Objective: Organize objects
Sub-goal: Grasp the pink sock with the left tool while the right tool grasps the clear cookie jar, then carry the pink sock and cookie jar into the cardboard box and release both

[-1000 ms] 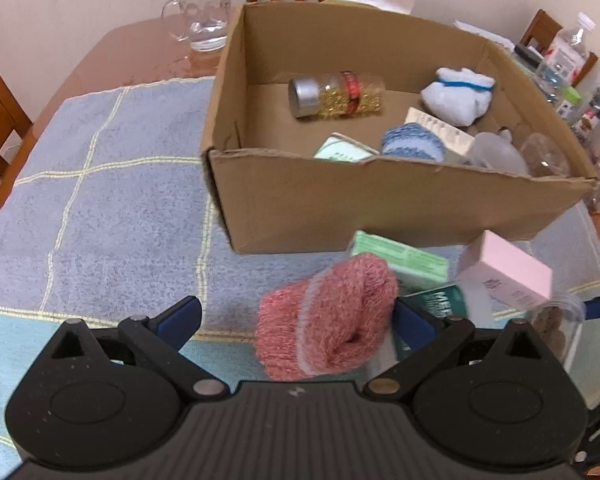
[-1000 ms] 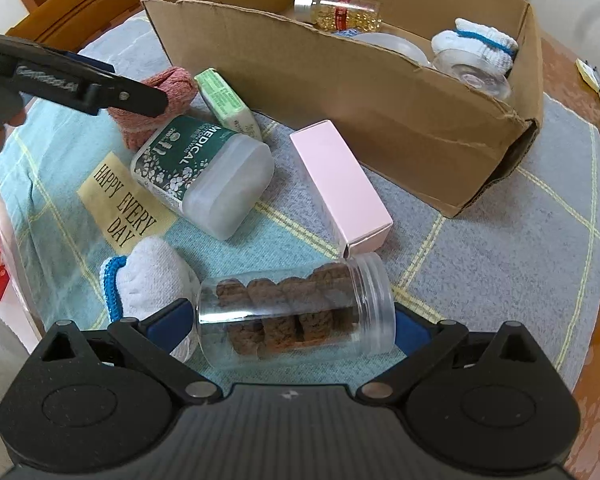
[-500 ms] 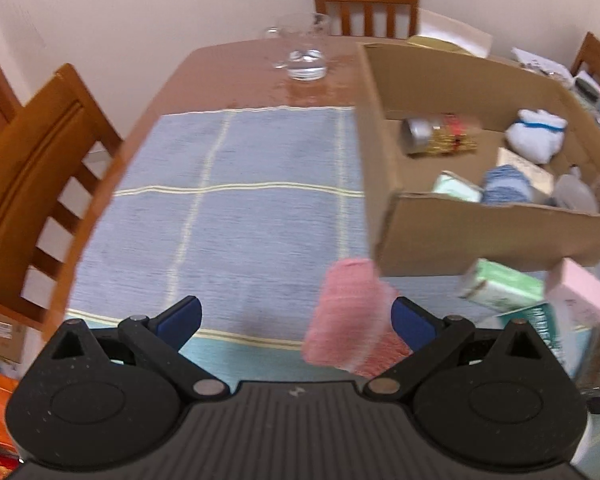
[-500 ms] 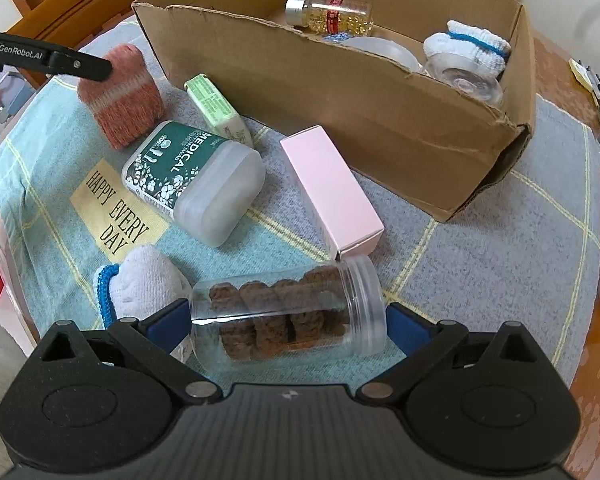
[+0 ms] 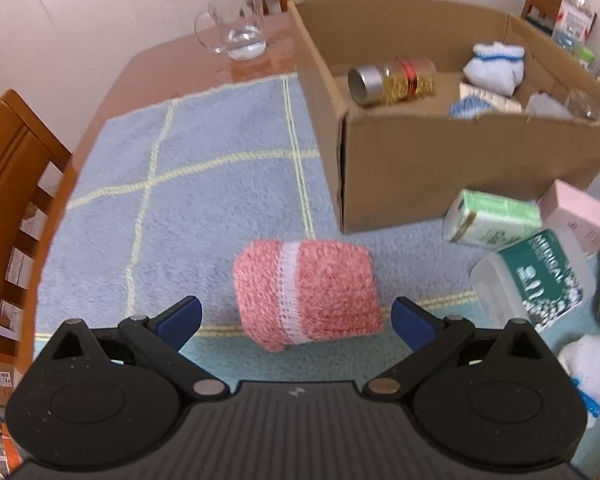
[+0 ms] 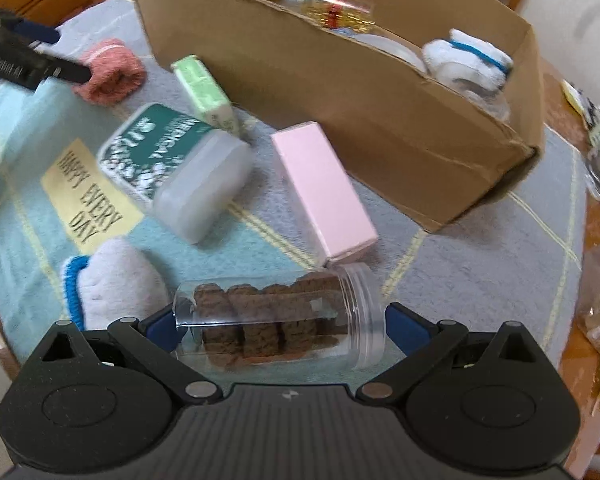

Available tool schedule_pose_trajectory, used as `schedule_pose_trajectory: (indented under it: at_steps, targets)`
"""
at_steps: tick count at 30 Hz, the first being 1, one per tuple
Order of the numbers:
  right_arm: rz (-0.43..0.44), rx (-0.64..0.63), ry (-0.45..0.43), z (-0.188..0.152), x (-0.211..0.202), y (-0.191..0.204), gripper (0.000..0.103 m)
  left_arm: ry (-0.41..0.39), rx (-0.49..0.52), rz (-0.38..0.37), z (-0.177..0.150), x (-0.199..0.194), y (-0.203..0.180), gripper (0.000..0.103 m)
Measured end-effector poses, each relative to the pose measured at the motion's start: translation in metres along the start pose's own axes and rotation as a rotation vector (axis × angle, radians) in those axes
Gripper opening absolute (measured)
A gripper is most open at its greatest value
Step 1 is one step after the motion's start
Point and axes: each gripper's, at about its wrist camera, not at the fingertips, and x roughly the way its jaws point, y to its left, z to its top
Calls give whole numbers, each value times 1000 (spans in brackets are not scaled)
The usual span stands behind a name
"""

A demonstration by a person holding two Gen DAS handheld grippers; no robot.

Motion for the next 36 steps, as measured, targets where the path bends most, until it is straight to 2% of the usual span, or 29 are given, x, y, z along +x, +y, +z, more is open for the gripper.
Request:
schedule_pose_trajectory:
  at_steps: [7, 17, 22, 23, 32, 36]
  targets:
    - [-13, 51, 9, -4, 1, -6, 103, 46, -37, -16, -3, 29, 5, 101]
    - [-20, 69, -12, 2, 4, -5, 103, 39, -95, -43, 9, 43, 5, 101]
    - [2, 68, -18, 5, 3, -5, 102, 33, -98, -42, 11, 39, 2, 87]
    - [5, 65, -17, 5, 3, -4, 99, 31, -99, -36, 12, 39, 2, 83]
    - [17, 70, -21, 4, -8, -4, 94, 33, -89, -50, 16, 23, 4, 71]
    - [24, 71, -30, 0, -19, -7, 94, 42, -69, -63, 18, 13, 2, 70]
